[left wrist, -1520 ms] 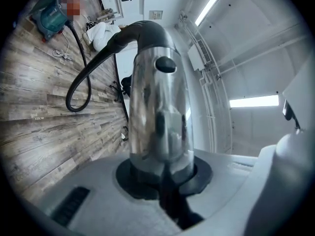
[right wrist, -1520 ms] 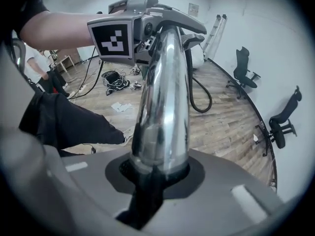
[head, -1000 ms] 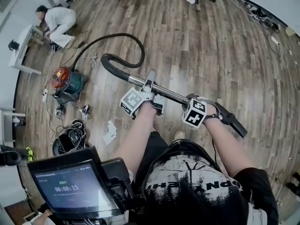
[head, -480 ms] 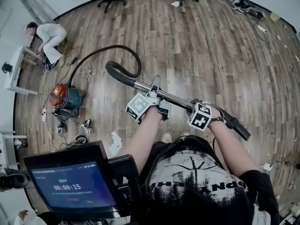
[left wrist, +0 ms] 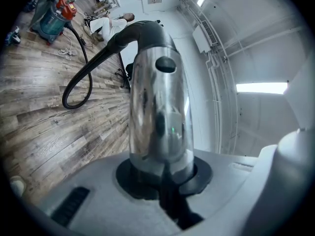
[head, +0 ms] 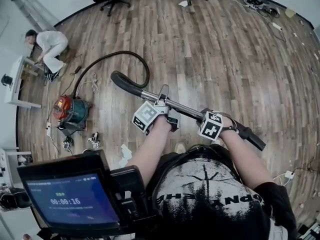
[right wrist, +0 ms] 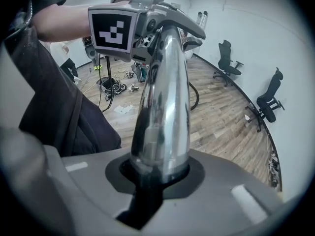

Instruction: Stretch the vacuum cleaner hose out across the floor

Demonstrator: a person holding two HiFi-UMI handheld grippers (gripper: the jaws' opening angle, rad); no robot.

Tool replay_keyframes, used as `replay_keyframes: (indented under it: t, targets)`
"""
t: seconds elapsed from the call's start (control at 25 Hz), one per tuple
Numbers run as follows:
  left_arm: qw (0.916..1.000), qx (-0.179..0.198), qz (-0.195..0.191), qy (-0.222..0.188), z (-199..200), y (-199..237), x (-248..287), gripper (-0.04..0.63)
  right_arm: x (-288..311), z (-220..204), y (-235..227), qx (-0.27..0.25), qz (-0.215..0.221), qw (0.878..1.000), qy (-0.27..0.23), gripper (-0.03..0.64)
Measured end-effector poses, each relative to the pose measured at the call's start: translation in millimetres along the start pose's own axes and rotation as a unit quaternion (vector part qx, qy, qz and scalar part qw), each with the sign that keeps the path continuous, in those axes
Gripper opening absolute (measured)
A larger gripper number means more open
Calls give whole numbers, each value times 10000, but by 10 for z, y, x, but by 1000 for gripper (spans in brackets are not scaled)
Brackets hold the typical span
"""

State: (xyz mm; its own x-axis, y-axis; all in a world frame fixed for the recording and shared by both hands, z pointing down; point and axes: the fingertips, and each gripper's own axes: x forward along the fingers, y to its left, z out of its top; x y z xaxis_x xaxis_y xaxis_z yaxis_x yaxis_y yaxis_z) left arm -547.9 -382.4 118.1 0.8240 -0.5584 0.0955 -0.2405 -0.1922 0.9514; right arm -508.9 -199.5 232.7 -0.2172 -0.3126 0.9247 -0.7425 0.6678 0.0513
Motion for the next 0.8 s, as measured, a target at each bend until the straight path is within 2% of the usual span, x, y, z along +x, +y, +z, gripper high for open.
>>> replay_keyframes:
  t: [0.2,0.6,0.8]
  targets:
    - [9999,75,113,-5,-301,-86,211,44,-95,-315,-162,-16,119,9999,-95,77]
    - [9992,-80,159,-344,-1611,-427,793,44,-566,-1748,-658,-335,205,9992,-27,77]
    - [9981,-131,301,-526,-2017,-575,917,44,-764,-2189,-764,-493,424,9979,-26,78]
